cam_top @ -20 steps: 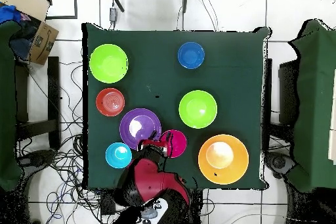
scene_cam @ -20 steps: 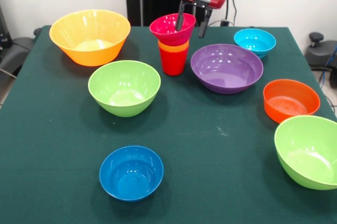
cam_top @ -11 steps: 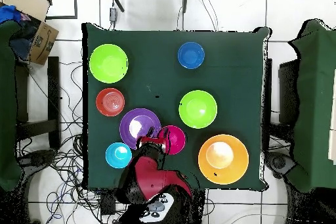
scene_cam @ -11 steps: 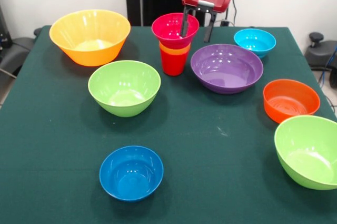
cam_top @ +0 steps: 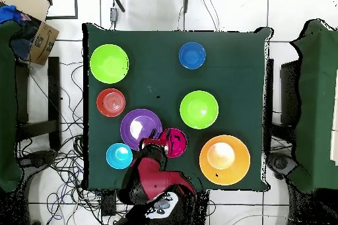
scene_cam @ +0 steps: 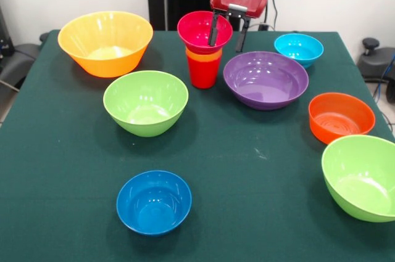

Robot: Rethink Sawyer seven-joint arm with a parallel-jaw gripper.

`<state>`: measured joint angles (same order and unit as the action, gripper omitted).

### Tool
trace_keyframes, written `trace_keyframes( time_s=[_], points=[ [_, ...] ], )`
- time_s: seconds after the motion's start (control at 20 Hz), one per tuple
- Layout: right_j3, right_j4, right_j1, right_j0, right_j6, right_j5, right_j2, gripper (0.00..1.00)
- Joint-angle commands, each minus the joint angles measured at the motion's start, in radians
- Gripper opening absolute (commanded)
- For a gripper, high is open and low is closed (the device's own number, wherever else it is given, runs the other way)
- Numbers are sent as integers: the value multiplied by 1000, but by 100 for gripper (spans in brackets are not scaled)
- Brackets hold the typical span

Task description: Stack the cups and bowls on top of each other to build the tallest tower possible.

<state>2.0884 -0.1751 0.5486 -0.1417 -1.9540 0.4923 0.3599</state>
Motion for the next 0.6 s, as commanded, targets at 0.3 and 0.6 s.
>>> trace_keyframes(
  time_s=[0.3, 0.6],
  points=[
    [59, -32, -14, -5, -106, -140, -78, 100],
    [74, -37, 25, -5, -109, -157, -89, 100]
  ],
)
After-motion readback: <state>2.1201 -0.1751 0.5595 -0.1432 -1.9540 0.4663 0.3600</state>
